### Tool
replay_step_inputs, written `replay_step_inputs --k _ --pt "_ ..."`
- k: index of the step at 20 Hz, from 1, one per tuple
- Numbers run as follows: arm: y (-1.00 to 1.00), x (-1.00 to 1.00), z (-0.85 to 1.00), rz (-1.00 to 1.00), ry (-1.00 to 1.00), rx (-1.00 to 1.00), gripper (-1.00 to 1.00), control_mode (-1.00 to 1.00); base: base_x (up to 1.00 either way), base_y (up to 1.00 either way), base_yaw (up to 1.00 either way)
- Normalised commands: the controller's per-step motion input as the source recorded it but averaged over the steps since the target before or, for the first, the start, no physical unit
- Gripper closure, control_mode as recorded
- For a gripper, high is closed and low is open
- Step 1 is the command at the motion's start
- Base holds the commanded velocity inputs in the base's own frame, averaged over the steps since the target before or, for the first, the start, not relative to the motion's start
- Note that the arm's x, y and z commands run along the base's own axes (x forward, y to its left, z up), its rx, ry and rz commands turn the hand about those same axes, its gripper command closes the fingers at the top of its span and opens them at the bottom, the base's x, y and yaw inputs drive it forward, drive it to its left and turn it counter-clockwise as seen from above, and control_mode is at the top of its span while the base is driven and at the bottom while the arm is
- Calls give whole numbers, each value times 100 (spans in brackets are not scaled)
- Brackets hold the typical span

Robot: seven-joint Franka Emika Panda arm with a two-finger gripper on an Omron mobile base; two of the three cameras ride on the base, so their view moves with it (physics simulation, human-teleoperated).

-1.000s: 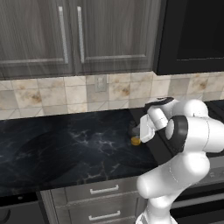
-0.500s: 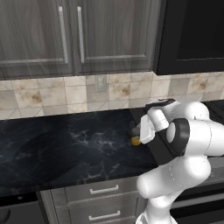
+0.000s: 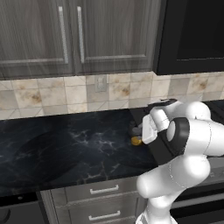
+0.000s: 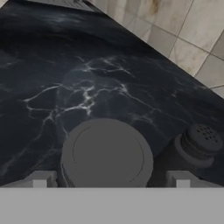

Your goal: Collect the turmeric, ketchup, and shaker from the cabinet and place them next to the stove.

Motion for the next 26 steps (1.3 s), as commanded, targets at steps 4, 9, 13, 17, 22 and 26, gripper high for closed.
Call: replay_step_inputs --k 4,9,13,17,22,26 --pt "-31 14 11 1 0 2 -100 -100 0 0 0" --pt "-26 1 20 1 0 1 -100 -100 0 0 0" --pt "-8 -16 21 0 -3 0 -100 -100 0 0 0" --pt "0 -33 29 0 -6 0 -100 -100 0 0 0" --pt "0 -39 46 0 -8 0 -100 -100 0 0 0" --pt "0 -52 54 0 -5 3 -100 -100 0 0 0"
